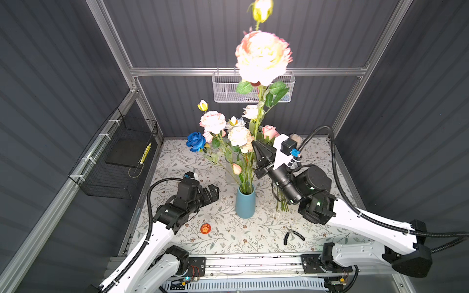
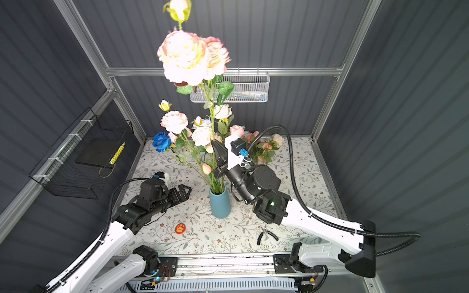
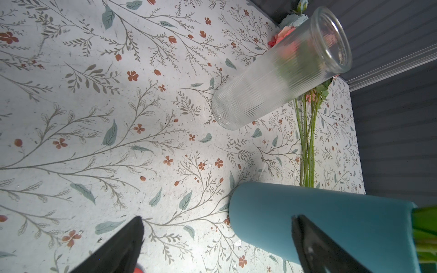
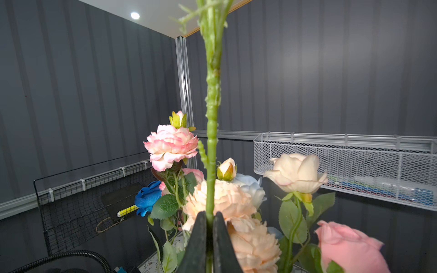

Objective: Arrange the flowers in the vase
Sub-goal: 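Lower the peach-pink rose into the teal vase and open the right gripper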

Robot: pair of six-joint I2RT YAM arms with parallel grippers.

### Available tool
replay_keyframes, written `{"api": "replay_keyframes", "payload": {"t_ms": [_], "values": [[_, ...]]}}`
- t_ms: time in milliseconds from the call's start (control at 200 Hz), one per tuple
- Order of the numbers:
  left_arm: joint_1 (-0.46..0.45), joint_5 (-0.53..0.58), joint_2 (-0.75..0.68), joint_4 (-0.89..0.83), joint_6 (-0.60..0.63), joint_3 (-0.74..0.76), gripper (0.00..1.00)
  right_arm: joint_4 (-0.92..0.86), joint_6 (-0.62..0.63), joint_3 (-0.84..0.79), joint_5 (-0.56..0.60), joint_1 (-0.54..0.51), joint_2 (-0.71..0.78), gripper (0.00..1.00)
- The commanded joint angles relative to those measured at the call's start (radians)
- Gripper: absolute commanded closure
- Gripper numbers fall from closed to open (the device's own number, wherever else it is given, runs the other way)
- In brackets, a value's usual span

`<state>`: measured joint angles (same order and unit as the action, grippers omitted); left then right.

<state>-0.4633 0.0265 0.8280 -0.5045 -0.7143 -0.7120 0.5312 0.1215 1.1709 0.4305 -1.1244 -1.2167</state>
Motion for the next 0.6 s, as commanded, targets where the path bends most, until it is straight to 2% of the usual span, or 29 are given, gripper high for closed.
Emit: {"api": "replay_keyframes", "payload": {"t_ms": [0,100,330,430,595], "values": [[-0.003,0.009,-0.014,-0.030,0.014,-0.026,0.00,0.104,0.072,-0.041,0.053,-0.011,-0.005,1.00],[-0.003,0.009,-0.019,-0.030,0.013,-0.024,0.00,0.134,0.080,-0.101,0.084,-0.020,-0.003,1.00],[-0.003,0.000,-0.026,-0.029,0.013,-0.029,0.00,0.130,0.001,-0.234,0.139,-0.056,0.029,1.00],[-0.003,-0.003,-0.029,-0.027,0.013,-0.030,0.00,0.123,-0.040,-0.296,0.176,-0.079,0.041,0.94],[-0.003,-0.014,-0.030,-0.024,0.013,-0.036,0.00,0.089,-0.122,-0.386,0.238,-0.111,0.063,0.91]]}}
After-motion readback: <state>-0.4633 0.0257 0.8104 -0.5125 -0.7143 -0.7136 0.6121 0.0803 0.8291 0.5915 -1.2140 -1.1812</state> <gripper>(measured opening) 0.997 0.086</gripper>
